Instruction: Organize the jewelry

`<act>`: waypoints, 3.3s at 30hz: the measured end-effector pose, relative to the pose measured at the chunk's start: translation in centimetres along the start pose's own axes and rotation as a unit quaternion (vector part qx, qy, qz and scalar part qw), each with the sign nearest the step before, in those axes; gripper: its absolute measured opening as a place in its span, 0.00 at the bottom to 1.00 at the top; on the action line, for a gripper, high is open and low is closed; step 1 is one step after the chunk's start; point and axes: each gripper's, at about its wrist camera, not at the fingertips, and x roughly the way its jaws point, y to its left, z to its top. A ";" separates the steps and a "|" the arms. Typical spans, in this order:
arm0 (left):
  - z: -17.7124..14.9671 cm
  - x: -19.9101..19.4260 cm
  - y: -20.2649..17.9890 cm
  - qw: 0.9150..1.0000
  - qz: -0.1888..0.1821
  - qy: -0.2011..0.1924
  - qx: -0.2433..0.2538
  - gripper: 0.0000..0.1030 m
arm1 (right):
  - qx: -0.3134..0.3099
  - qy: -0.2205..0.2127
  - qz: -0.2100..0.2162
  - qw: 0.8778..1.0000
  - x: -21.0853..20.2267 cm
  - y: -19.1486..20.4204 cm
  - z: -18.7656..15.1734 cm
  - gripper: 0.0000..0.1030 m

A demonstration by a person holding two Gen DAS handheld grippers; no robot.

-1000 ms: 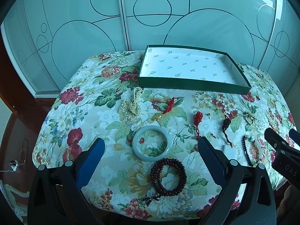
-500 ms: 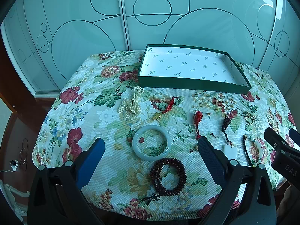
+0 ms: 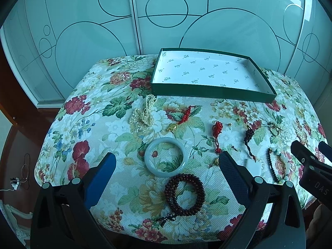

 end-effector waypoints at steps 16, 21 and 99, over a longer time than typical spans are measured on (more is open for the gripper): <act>0.4 1.1 1.2 1.000 -0.011 0.017 -0.020 0.96 | 0.001 0.005 0.001 1.000 0.5 0.1 -0.2 0.98; 0.6 2.4 2.9 0.998 -0.022 0.034 -0.043 0.96 | 0.006 0.013 0.006 1.000 1.7 -0.2 -0.7 0.98; -4.0 3.7 -0.3 0.998 -0.041 0.040 0.016 0.11 | 0.052 0.060 0.027 0.996 4.0 -3.9 -2.9 0.69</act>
